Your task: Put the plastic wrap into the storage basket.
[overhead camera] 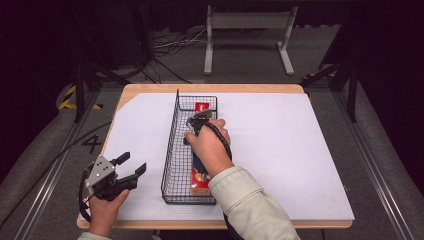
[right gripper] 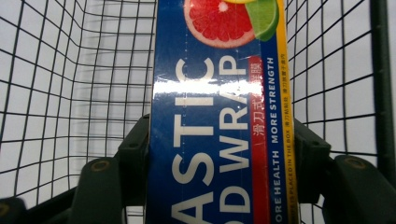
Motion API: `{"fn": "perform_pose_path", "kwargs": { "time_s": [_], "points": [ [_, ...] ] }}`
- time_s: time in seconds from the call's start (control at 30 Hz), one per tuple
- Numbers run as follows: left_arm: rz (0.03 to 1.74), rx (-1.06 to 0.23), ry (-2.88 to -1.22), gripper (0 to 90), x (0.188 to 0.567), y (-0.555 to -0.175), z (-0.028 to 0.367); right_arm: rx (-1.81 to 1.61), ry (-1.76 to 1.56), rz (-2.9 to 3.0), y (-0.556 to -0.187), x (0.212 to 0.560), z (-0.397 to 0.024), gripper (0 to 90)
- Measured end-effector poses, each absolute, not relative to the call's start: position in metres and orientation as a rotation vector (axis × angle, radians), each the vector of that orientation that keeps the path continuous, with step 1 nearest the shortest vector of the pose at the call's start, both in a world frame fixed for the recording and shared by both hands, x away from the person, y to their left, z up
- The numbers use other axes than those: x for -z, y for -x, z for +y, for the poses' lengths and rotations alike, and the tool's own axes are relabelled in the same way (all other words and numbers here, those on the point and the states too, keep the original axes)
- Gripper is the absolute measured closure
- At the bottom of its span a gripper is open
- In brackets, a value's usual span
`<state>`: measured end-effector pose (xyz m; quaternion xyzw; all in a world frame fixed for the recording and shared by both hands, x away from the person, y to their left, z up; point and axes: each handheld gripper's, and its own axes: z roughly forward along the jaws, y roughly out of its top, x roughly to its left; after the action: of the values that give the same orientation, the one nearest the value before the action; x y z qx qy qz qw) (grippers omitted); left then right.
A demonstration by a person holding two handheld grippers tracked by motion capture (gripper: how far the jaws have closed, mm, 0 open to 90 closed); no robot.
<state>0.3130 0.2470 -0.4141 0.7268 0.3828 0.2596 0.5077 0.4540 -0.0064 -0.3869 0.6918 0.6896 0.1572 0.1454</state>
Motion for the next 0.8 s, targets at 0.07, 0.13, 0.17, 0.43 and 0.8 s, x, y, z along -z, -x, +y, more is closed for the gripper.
{"fn": "perform_pose_path", "kwargs": {
  "time_s": [0.07,0.13,0.17,0.43,0.8],
  "points": [
    [0.922,-0.624,-1.753,30.9,0.414,-0.313,0.247,-0.458,-1.997,1.990,-0.454,0.388,-0.006,39.0],
    [0.923,-0.623,-1.753,30.9,0.414,-0.313,0.247,-0.450,-1.993,1.996,-0.454,0.389,-0.006,39.0],
    [0.922,-0.626,-1.753,30.9,0.414,-0.313,0.247,-0.449,-1.990,1.997,-0.454,0.389,-0.005,38.9],
    [0.922,-0.627,-1.752,30.6,0.414,-0.313,0.247,-0.491,-1.964,1.995,-0.454,0.378,-0.004,29.9],
    [0.921,-0.629,-1.753,30.4,0.415,-0.313,0.246,-0.553,-1.898,2.030,-0.449,0.358,-0.015,29.3]
  ]
}}
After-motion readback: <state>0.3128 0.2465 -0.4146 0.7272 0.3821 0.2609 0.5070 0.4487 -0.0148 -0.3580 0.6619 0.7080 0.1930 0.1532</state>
